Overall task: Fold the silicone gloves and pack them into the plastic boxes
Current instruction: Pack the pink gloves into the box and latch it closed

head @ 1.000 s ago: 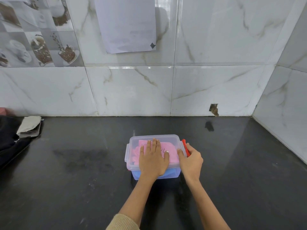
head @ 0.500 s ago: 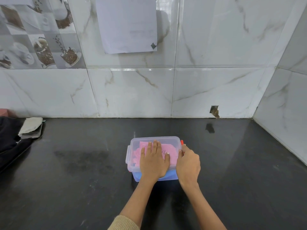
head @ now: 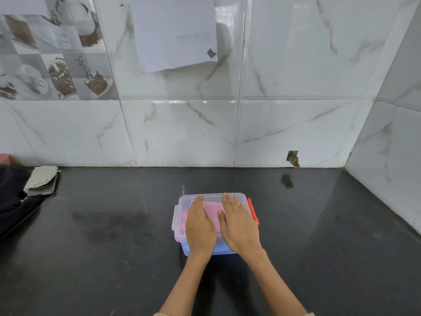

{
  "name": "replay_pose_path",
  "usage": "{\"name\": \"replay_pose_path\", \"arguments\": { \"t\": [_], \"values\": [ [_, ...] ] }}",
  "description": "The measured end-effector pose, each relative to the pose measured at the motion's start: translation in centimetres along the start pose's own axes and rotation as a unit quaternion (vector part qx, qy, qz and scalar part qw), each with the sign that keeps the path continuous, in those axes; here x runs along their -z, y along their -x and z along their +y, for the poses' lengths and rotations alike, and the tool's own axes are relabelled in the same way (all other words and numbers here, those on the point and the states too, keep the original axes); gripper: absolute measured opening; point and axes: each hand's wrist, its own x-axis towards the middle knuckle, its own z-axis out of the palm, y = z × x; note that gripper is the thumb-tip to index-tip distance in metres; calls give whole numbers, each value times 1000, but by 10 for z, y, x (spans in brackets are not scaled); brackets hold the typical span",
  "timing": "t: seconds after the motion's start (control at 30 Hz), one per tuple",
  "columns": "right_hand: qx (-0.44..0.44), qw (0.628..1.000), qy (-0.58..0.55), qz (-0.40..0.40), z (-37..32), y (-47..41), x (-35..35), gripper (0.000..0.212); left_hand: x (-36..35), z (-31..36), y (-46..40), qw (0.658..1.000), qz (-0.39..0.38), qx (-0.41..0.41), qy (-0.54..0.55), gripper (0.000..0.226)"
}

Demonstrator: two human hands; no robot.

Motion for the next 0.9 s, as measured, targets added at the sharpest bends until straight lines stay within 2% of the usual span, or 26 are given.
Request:
{"name": "replay_pose_path", "arguments": {
  "t": [0.1,0.23,0.37,0.43,0.5,0.57,0.6,0.63,0.67,0.7,0.73,0.8,0.83,0.9],
  "values": [
    [16,995,65,-71,2,0,-2,53,-3,1,-3,996,-43,-2,-77,45],
    [20,988,110,-103,3,-2,-5,54,-2,-4,-10,950,-99,-40,-295,51],
    [21,985,119,-122,4,-4,-7,54,3,-8,-14,918,-166,-49,-356,54],
    [21,984,123,-126,4,-5,-7,55,6,-8,-16,915,-180,-62,-356,55],
    [22,984,124,-128,5,-5,-7,55,13,-6,-16,938,-129,-107,-303,53],
    [21,984,121,-129,6,-6,-7,56,25,-5,-13,974,33,-160,-157,52],
    [20,984,120,-128,5,-6,-7,56,33,-5,-12,977,115,-161,-79,52],
    [21,984,122,-129,5,-6,-7,56,39,-8,-11,973,188,-133,-10,54],
    [23,983,124,-131,5,-6,-6,56,44,-13,-11,968,233,-69,58,56],
    [24,983,127,-133,6,-6,-6,56,48,-18,-10,960,245,28,134,59],
    [25,982,130,-133,6,-6,-6,56,50,-22,-10,939,229,145,212,63],
    [28,982,135,-132,6,-6,-5,56,48,-25,-6,858,173,346,339,69],
    [29,981,136,-133,6,-6,-5,56,46,-24,-1,824,151,402,370,70],
    [29,981,137,-132,6,-6,-6,56,42,-22,5,793,122,444,398,66]
  ]
}}
